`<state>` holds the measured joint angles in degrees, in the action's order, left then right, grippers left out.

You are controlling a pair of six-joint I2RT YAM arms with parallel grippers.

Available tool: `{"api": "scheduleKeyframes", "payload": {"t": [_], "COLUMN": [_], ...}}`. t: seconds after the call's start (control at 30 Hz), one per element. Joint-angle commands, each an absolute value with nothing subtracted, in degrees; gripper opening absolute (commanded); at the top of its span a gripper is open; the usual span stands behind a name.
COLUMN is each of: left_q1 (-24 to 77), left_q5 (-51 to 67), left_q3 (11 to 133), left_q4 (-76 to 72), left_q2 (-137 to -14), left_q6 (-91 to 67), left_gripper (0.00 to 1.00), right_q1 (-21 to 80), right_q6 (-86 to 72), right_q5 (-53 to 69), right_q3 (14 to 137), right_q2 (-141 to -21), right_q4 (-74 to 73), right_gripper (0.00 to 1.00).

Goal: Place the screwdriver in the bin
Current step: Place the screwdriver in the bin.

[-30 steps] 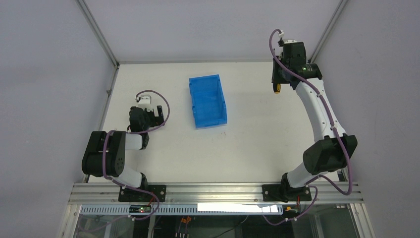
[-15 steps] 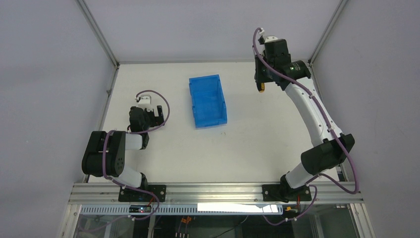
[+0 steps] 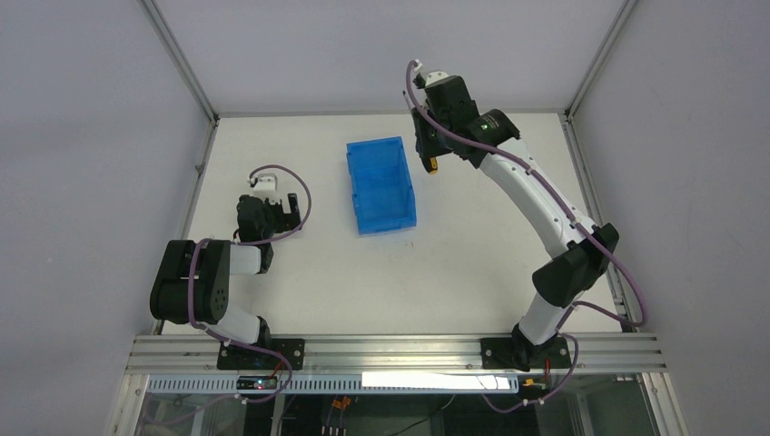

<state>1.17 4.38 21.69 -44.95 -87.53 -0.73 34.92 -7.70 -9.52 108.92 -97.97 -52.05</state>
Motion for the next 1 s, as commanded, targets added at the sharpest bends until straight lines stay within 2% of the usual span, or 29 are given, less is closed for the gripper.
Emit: {"api": "scheduleKeyframes", "payload": {"t": [0.0,0.37,0.67,0.97], "left_q1": [1.67,1.67,1.62,1.62], "left_q5": [3.25,3.25,3.25,3.21], "left_q3": [21.71,21.71,21.71,21.71], "left_q4": [-46.41,-46.43,-46.50,-46.50], "left_q2": [-86.31,-86.30,-86.40,-86.37], "left_q6": [-0.97,-0.97,-0.97,-0.97], "left_gripper": [0.99,0.99,0.99,0.99], "right_q1": [37.59,41.05,41.37,41.47], "right_q6": [-9.48,-11.25,-8.32,-7.99], "right_q5": [-11.17,-11.04,-7.64,-5.75], "right_q3": [113.57,113.65,100.95,93.84], "right_q2": [-99.16,-104.16,-105.69,-110.33], "right_q4": [-48.38,-42.76,-29.70,-24.06], "right_gripper": [0.00,0.00,0.00,0.00]}}
